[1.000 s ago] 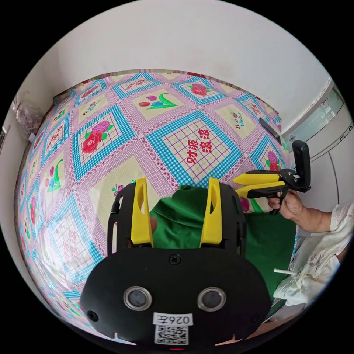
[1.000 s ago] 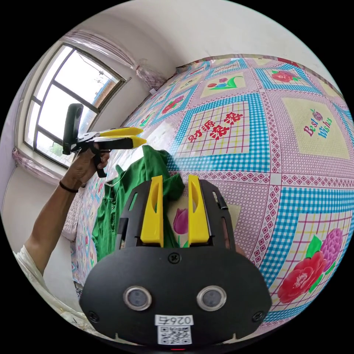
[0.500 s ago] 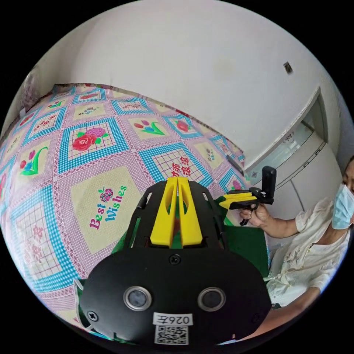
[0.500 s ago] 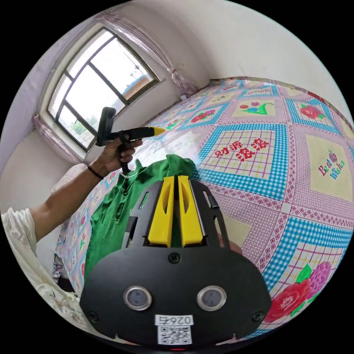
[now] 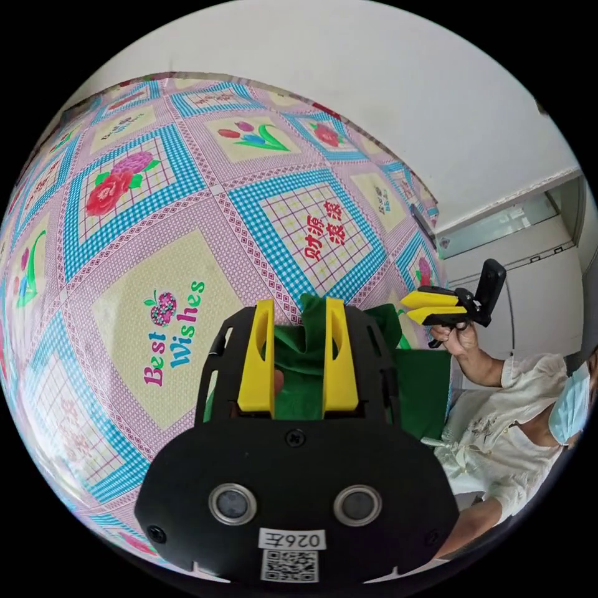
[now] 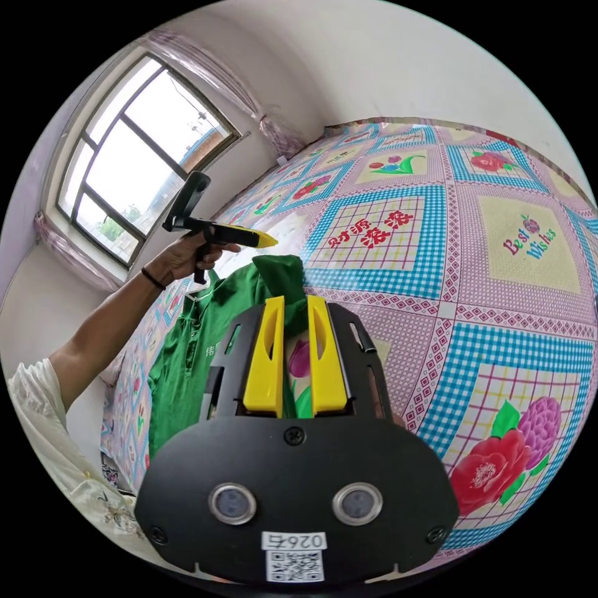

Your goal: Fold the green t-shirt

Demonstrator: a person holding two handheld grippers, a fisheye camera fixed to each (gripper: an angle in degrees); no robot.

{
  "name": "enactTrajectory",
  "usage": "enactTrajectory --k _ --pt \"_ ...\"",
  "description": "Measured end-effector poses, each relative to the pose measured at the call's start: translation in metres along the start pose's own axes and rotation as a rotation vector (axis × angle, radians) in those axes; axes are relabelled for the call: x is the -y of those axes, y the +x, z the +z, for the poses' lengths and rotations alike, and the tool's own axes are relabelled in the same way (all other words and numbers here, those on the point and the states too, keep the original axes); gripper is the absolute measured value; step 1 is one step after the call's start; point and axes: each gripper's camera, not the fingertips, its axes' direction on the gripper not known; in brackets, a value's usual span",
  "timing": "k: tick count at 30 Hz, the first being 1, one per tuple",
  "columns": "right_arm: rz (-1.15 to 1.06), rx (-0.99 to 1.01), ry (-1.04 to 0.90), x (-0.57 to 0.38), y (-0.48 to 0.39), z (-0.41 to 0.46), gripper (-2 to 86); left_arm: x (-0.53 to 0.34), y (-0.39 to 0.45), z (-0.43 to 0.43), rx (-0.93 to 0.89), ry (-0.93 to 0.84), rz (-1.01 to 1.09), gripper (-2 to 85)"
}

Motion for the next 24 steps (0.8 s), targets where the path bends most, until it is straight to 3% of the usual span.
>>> enactTrajectory --k 3,9,11,17,20,24 --pt "0.048 0.026 0.009 0.004 0.015 -0.008 2.0 0.029 0.003 0.022 0.041 -0.176 0.025 13.4" --pt "0.060 0.059 -0.101 0.019 0.025 0.012 1.3 0.052 0.010 0.023 0.184 -0.279 0.098 0.2" --pt "0.056 0.105 -0.182 0.027 0.032 0.028 0.6 0.047 0.019 0.016 0.223 -0.233 0.172 -0.6" --pt "0.036 0.180 -0.105 0.030 0.036 -0.002 2.0 0.004 0.009 -0.036 0.131 0.050 0.197 -1.0" --pt "0.104 0.332 -0.080 0.028 0.054 -0.011 3.3 -0.019 -0.002 -0.051 0.080 0.140 0.195 -1.0" --pt "0.163 0.382 -0.057 0.022 0.067 -0.016 5.5 -0.044 -0.007 -0.067 0.030 0.224 0.223 -1.0"
